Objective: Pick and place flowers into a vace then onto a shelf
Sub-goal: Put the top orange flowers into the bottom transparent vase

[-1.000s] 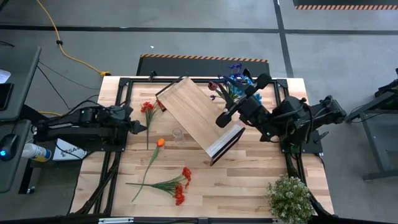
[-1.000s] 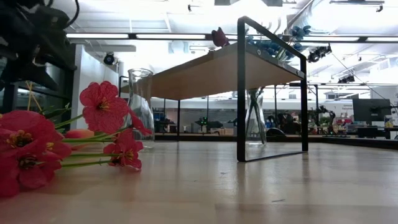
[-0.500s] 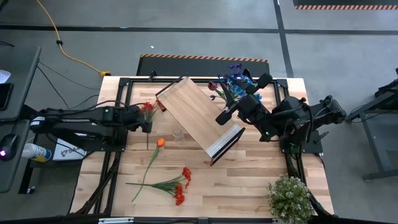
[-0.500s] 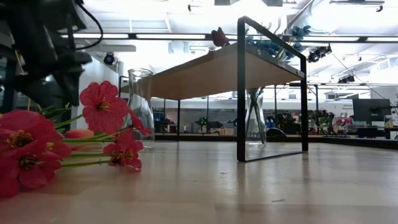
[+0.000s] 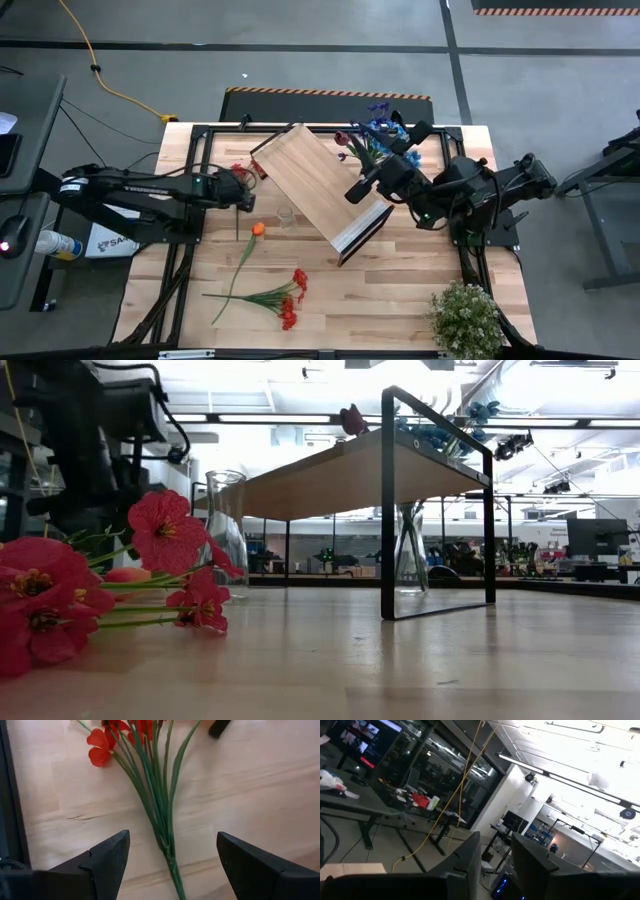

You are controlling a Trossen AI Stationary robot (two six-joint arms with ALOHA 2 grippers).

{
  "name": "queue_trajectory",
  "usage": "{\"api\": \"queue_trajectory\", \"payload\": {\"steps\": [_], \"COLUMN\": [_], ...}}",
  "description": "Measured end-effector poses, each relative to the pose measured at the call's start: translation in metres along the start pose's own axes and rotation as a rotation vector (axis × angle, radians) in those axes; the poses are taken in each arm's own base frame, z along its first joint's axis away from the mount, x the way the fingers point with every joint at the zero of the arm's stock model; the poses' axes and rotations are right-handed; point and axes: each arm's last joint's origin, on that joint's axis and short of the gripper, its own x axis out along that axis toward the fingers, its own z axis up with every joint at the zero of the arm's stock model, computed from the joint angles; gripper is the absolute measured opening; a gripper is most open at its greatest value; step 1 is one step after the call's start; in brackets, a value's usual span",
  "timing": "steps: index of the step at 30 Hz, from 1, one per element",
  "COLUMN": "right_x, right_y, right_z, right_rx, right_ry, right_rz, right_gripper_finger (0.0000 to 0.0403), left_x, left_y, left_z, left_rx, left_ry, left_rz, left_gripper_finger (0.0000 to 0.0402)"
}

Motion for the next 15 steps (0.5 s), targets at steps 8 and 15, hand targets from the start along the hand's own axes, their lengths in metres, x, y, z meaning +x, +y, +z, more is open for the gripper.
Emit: {"api": "queue_trajectory", "payload": {"steps": [8,15], "right_x": [0.0,0.0], "right_y": [0.002,0.002], "right_z": [-0.001,-0.001], "right_rx": [-0.023,-0.014], "right_ry": [0.007,0.008], "right_rz": [0.012,0.012], "right_gripper_finger": [0.0099,0.0099], "left_x": [0.014,0.02], "left_y": [-0.005,-0.008], "left_z": [-0.004,-0.006], "left_rx": [0.036,0.044], "left_ry": [0.037,0.047], "left_rz": [0.09,0.115], "left_gripper_finger": [0.0333,0.0333]}}
